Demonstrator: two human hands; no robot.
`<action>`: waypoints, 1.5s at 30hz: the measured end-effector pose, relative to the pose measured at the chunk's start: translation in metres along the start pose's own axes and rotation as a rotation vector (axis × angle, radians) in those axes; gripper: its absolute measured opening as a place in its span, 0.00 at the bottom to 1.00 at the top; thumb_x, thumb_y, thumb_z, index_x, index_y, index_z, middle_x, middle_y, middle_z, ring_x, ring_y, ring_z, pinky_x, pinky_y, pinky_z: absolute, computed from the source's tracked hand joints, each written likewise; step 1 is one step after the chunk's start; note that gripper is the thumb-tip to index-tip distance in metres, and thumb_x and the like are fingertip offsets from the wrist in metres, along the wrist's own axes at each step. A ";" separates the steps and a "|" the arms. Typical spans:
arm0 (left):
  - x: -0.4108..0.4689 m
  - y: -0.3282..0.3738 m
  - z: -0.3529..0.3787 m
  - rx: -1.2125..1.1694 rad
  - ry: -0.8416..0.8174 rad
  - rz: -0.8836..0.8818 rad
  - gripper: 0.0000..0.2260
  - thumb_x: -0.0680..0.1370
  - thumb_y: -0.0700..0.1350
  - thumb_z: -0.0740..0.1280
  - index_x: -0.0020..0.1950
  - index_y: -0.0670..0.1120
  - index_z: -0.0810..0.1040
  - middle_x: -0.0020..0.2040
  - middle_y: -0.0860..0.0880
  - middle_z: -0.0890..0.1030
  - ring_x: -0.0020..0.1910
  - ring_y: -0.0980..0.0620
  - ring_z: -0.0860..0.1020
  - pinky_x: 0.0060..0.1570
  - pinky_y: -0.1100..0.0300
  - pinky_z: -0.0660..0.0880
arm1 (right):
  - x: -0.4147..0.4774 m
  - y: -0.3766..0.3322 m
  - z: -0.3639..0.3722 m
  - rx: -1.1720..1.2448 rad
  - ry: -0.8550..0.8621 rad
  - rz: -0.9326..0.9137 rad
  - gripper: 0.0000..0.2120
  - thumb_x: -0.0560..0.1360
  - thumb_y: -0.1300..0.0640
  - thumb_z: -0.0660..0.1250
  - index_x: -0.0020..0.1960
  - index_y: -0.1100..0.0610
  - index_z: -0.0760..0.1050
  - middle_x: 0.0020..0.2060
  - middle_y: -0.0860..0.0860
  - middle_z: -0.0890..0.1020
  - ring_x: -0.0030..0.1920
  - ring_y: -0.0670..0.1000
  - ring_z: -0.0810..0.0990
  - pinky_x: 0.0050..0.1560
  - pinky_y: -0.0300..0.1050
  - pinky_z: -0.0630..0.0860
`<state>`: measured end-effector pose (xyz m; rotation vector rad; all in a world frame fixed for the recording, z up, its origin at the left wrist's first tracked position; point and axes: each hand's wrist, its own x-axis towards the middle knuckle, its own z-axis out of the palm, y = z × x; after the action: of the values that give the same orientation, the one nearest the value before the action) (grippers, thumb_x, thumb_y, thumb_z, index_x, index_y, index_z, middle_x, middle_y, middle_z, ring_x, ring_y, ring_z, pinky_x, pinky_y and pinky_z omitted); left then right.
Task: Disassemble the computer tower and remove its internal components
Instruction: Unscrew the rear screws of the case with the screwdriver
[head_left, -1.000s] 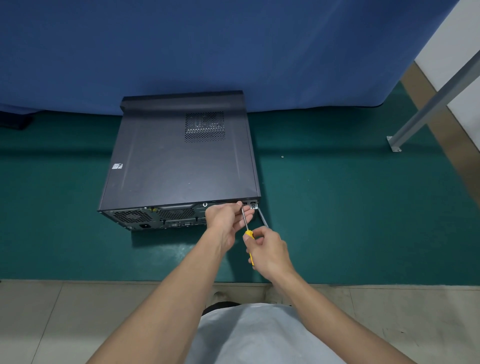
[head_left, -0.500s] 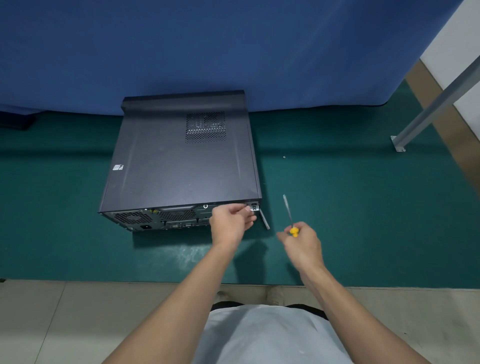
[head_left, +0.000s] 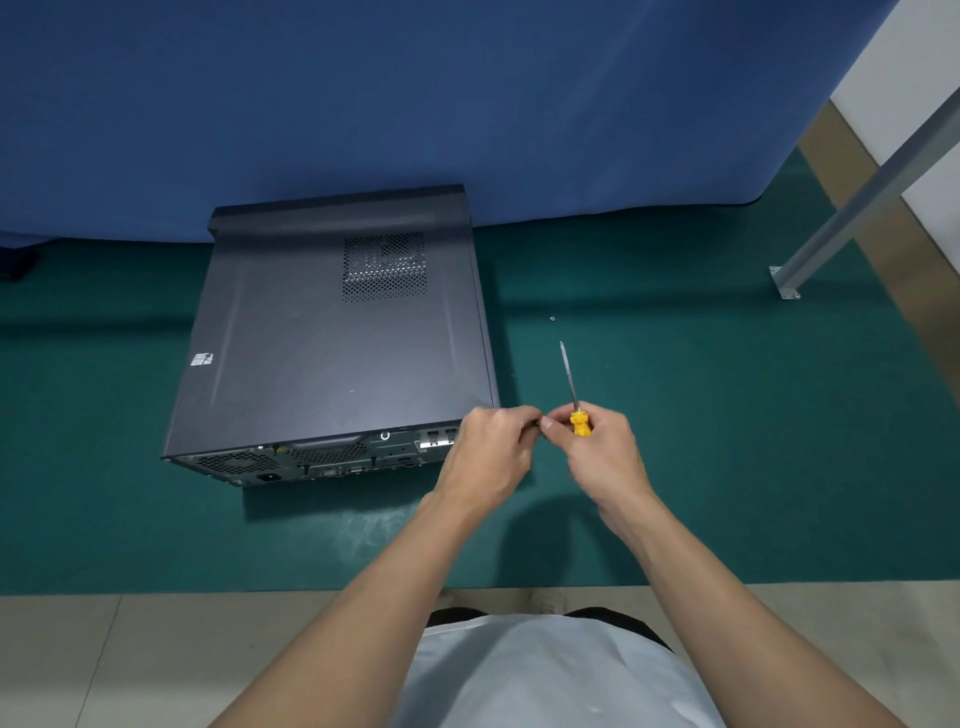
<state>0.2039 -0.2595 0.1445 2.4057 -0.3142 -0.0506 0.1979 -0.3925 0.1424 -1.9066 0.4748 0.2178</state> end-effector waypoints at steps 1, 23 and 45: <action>0.004 0.001 0.000 -0.006 0.010 0.007 0.06 0.78 0.39 0.65 0.46 0.41 0.81 0.36 0.43 0.81 0.35 0.43 0.76 0.39 0.50 0.74 | 0.005 0.000 -0.003 -0.014 -0.004 -0.001 0.06 0.72 0.54 0.71 0.37 0.50 0.78 0.29 0.44 0.79 0.30 0.41 0.72 0.30 0.35 0.67; 0.074 -0.075 -0.022 0.544 0.170 -0.486 0.28 0.81 0.59 0.51 0.75 0.45 0.61 0.78 0.44 0.58 0.76 0.47 0.54 0.72 0.46 0.51 | 0.277 0.004 0.010 -0.685 0.065 -0.051 0.04 0.73 0.55 0.67 0.41 0.54 0.76 0.41 0.55 0.79 0.40 0.59 0.74 0.41 0.47 0.71; 0.066 -0.075 -0.029 0.445 0.252 -0.428 0.23 0.82 0.55 0.55 0.74 0.45 0.67 0.76 0.49 0.64 0.75 0.50 0.58 0.72 0.51 0.53 | 0.177 -0.037 0.028 -0.376 0.001 -0.118 0.05 0.74 0.55 0.64 0.49 0.55 0.74 0.38 0.50 0.78 0.49 0.56 0.74 0.41 0.44 0.70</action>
<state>0.2877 -0.2024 0.1201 2.8392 0.3451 0.1424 0.3753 -0.3940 0.0978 -2.2946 0.3363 0.2411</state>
